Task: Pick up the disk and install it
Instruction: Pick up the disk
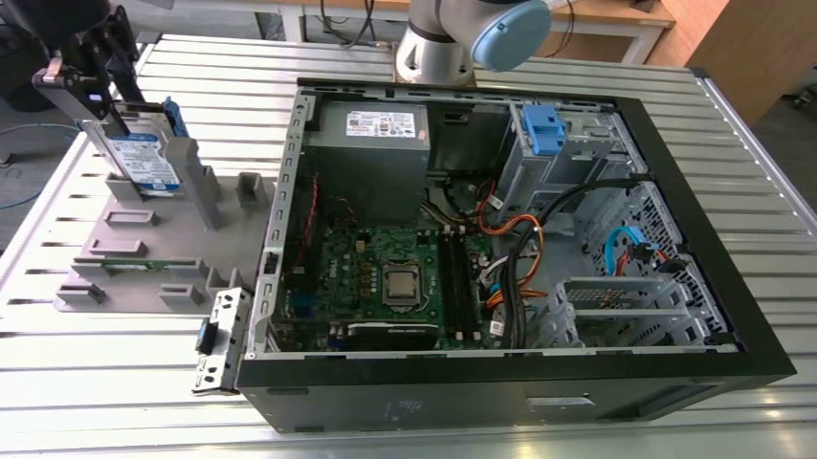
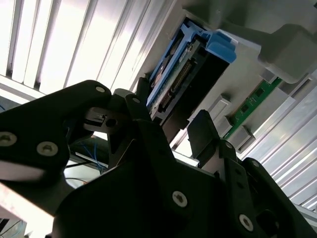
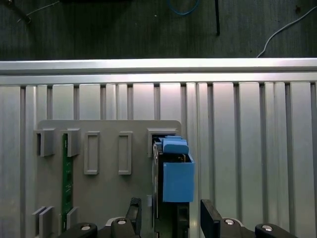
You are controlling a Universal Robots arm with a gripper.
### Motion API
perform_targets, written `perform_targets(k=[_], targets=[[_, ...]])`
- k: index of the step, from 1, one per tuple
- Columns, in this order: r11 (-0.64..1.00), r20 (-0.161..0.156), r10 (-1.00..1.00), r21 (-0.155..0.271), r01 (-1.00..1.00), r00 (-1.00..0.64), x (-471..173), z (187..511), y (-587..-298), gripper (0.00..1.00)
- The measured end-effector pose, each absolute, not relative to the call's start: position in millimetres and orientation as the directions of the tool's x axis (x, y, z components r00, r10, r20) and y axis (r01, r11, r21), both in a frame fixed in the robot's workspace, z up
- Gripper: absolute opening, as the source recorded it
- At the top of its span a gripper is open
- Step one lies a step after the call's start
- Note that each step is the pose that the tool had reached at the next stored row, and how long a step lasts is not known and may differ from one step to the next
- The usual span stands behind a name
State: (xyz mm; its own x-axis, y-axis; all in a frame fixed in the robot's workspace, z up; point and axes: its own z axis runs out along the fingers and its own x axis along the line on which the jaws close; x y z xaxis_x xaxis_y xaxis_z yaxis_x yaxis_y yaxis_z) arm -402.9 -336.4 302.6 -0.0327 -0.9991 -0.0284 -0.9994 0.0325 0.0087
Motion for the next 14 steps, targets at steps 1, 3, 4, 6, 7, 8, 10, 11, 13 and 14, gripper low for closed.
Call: perform_targets(k=[1, 3, 4, 6, 7, 8, 10, 11, 13, 14], targets=[[0.037, -0.028, -0.999, 0.009, -0.999, -0.038, -402.9, 302.6, -336.4, 0.58], [0.043, -0.028, -0.999, 0.009, -0.999, -0.043, -402.9, 302.6, -336.4, 0.58], [0.043, -0.028, -0.999, 0.009, -0.999, -0.044, -402.9, 302.6, -336.4, 0.58], [0.053, -0.028, -0.998, 0.009, -0.999, -0.053, -402.8, 302.6, -336.4, 0.58], [0.060, -0.028, -0.998, 0.009, -0.998, -0.061, -402.8, 302.6, -336.4, 0.58], [0.066, -0.028, -0.997, 0.009, -0.998, -0.066, -402.7, 302.5, -336.4, 0.58], [0.066, -0.028, -0.997, 0.009, -0.998, -0.067, -402.7, 302.6, -336.4, 0.58], [0.066, -0.028, -0.997, 0.009, -0.998, -0.067, -402.7, 302.6, -336.4, 0.58], [0.066, -0.028, -0.997, 0.009, -0.998, -0.067, -402.7, 302.6, -336.4, 0.58], [0.066, -0.028, -0.997, 0.009, -0.998, -0.067, -402.7, 302.6, -336.4, 0.58]])
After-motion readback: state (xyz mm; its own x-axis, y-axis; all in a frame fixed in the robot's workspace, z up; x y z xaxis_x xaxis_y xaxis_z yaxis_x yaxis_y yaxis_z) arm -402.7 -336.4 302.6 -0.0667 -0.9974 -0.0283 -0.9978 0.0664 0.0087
